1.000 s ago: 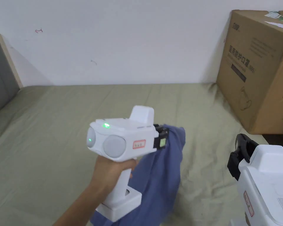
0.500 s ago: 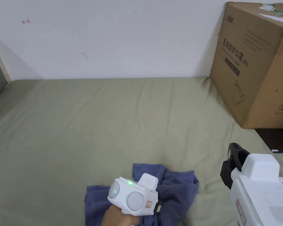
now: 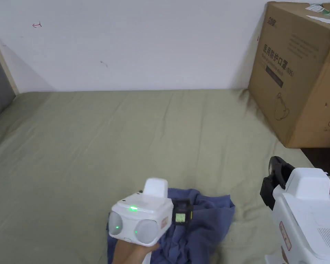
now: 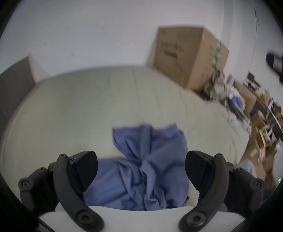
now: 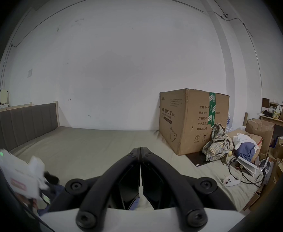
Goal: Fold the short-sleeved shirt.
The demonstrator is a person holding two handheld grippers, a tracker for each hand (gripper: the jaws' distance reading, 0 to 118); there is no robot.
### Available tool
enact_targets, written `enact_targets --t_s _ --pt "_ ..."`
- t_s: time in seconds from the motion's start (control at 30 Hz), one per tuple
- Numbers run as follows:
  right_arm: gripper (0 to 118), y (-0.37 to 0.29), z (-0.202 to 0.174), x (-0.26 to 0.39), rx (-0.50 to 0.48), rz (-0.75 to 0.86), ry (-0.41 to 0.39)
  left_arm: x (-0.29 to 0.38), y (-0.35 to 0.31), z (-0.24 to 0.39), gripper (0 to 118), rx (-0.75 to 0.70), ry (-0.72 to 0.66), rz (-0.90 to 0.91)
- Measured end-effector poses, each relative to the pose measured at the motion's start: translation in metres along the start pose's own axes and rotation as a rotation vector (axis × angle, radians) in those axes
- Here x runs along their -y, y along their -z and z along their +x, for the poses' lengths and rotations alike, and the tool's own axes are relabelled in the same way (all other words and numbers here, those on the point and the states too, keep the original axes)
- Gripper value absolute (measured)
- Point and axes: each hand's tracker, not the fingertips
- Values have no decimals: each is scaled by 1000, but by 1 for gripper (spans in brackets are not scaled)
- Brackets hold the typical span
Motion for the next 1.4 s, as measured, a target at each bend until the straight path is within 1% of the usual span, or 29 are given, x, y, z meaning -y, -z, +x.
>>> enact_targets --t_s 0.1,0.17,0.23,0.3,0.4,0.47,0.53,0.57,0.63,0.67,0.7,0.73,0.8,0.9,1.03,1.1,1.2,1.3,1.4 --pt "0 -3 -4 -7 -11 23 3 -17 -41 -18 109 -71 -61 188" --pt "0 -3 -7 -12 -18 35 -9 -27 -62 -29 109 -135 -86 273" --pt "0 -4 -9 -16 -28 48 -9 -33 -79 -44 109 -198 -81 358" --pt "0 -5 -13 -19 -33 59 -14 -36 -90 -54 109 -259 -47 422" --pt "0 -5 -17 -23 -41 72 -18 -36 -100 -68 109 -334 1 483" --pt "0 -5 -19 -24 -46 77 -21 -35 -104 -77 108 -344 11 485" --pt "0 -5 -21 -25 -49 81 -23 -31 -106 -85 102 -339 27 489" --pt "0 -5 -21 -25 -51 82 -23 -30 -106 -87 94 -343 33 491" --pt "0 -7 -25 -28 -55 83 -23 -26 -107 -90 58 -334 58 482" --pt "0 -7 -26 -29 -57 83 -26 -25 -105 -90 35 -331 68 469" --pt "0 -6 -26 -29 -58 82 -28 -25 -103 -91 5 -327 76 452" --pt "0 -7 -28 -30 -61 81 -29 -23 -102 -92 0 -331 73 447" --pt "0 -7 -29 -31 -62 82 -29 -24 -101 -93 0 -298 69 421" --pt "0 -7 -30 -30 -64 81 -30 -22 -98 -95 0 -285 43 387" --pt "0 -7 -30 -27 -66 71 -30 -12 -82 -103 0 -234 -40 159" --pt "0 -8 -30 -25 -67 64 -29 4 -72 -107 0 -197 -76 38" --pt "0 -7 -29 -21 -68 51 -25 36 -58 -111 0 -175 -113 -91" --pt "0 -7 -30 -17 -69 40 -23 66 -49 -114 0 -146 -176 -193" --pt "0 -3 -28 -11 -70 29 -24 93 -48 -111 0 -136 -192 -253"
